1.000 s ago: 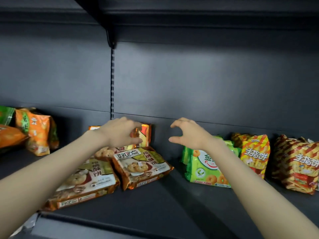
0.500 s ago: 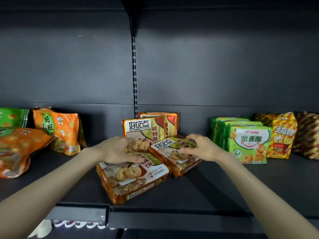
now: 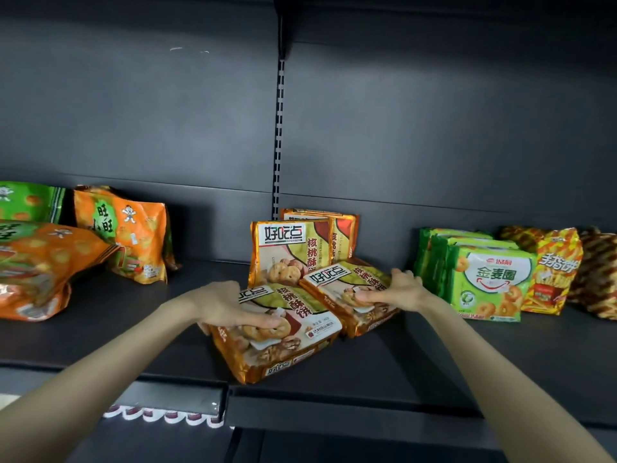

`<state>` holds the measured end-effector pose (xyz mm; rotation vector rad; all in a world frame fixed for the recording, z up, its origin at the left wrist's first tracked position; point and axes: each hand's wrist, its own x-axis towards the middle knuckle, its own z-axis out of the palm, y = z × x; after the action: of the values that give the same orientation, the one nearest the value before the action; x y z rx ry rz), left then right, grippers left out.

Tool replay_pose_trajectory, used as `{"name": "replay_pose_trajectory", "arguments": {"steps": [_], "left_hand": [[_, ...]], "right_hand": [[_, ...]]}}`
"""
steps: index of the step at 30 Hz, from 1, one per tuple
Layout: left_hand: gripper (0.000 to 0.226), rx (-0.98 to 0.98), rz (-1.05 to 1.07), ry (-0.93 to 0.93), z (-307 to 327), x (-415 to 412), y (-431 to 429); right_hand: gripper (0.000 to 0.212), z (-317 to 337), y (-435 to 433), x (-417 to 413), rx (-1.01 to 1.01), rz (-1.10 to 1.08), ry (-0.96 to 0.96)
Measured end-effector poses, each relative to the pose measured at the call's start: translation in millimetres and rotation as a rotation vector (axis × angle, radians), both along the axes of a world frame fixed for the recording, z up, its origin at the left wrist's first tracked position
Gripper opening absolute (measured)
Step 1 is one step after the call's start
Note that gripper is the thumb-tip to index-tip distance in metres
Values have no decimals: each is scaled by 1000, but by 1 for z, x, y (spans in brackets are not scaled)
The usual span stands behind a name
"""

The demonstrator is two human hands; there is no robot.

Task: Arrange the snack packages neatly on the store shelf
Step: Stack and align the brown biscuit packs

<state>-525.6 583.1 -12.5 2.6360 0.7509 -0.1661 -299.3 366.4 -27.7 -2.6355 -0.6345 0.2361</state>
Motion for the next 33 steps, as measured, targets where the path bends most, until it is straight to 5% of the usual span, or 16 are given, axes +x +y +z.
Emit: {"name": "replay_pose_trajectory", "arguments": {"steps": [3, 6, 9, 17, 20, 23, 25, 29, 33], "left_hand": [[40, -52, 4, -101, 1, 0, -7], [93, -11, 49, -224, -6, 0, -6], [82, -2, 56, -370, -4, -3, -15], [83, -106, 36, -725, -9, -14, -32], [113, -145, 96, -952, -14, -19, -40], [136, -341, 147, -1088, -26, -19, -37], [130, -398, 168, -1097, -32, -15, -31], [81, -392, 138, -1086, -32, -4, -20], [71, -452, 100, -1093, -35, 8, -9]], "right_hand": [[123, 0, 0, 6, -23, -1, 18], [141, -7, -2, 19, 60, -1, 47], [142, -19, -9, 39, 205, 9, 129], [67, -7, -34, -7, 711, 67, 165], [37, -5, -32, -10, 876, 122, 207], [42, -5, -24, -10, 996, 103, 305], [43, -8, -15, -9, 1029, 127, 341], [35, -8, 4, -11, 982, 165, 313], [37, -2, 11, -7, 958, 189, 335]]}}
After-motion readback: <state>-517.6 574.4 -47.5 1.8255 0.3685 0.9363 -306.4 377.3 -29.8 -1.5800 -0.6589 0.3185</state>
